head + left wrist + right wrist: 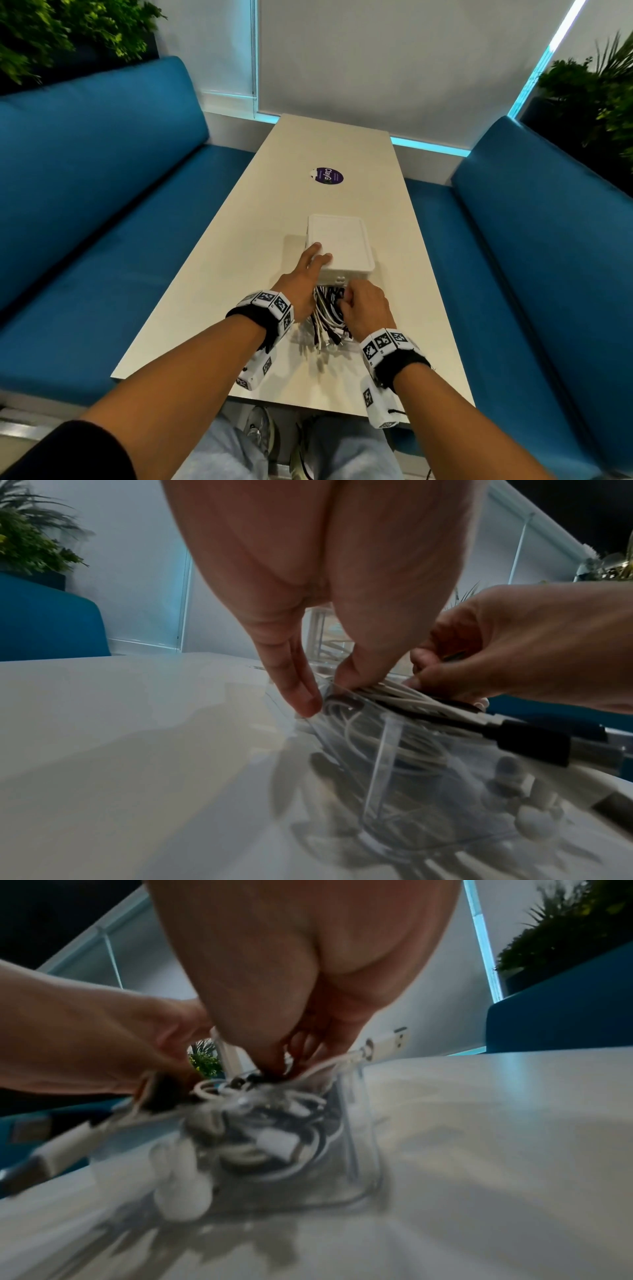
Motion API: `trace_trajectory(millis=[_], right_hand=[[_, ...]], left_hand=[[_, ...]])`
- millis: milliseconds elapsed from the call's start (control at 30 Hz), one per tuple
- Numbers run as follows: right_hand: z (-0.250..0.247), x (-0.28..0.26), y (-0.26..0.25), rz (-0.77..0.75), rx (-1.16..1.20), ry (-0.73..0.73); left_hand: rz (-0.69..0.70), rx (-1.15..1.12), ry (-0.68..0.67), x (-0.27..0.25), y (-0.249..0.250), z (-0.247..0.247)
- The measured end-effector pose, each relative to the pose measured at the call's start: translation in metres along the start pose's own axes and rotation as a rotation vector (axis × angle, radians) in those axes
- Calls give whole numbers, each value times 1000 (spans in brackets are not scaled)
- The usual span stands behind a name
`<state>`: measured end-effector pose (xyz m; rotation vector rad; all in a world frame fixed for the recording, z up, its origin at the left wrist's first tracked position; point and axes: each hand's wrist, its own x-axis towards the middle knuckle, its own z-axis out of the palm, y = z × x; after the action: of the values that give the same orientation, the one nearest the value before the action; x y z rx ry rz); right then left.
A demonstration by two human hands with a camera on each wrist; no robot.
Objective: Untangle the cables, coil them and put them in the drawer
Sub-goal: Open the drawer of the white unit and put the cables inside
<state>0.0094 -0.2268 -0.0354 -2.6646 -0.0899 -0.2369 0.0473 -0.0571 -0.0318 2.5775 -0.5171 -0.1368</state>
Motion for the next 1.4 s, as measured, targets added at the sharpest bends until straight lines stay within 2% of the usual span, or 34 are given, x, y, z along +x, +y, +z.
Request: trace_trajectory(millis=[100, 167, 233, 400, 467, 567, 700, 767, 833, 867, 967, 1033, 1133, 1200, 1300, 1400], right_hand=[[-12, 0, -8, -46, 100, -131], [-15, -2, -15, -127, 17, -225], [-14, -1, -20, -138, -53, -257], [3, -1, -31, -31, -143, -179], [10, -2, -36, -48, -164, -157], [7, -1, -40, -121, -164, -199], [-14, -2, -28, -129, 33, -274], [-24, 0, -17, -117, 109, -139], [-33, 1, -3, -80, 100, 56], [-38, 1, 4, -26, 39, 72], [-39, -3, 25, 209, -136, -172], [-37, -7, 31, 259, -47, -238], [-38, -12, 30, 155, 107, -170], [-39, -14, 23, 57, 178, -180], [-26, -14, 13, -30, 147, -259], [-14, -12, 10, -84, 92, -218]], left_hand=[[12, -24, 11, 3, -7, 4], [29, -34, 12, 4, -10, 5], [28, -33, 4, 3, -7, 3], [0, -49, -10, -3, 0, -1], [11, -40, -6, -2, -1, 1], [7, -29, -14, -3, -2, 0], [11, -35, -28, -2, 1, -3], [7, -39, -32, -2, 1, -3], [9, -35, -22, -1, 0, -3], [13, -33, -18, -1, 0, -2], [13, -30, -19, 0, -2, 0], [17, -23, -15, 0, -2, -1], [4, -18, -24, 0, -1, -1], [4, -20, -29, -1, -1, -1], [9, -8, -35, -1, 0, -2], [3, 3, -42, -3, 2, -5]])
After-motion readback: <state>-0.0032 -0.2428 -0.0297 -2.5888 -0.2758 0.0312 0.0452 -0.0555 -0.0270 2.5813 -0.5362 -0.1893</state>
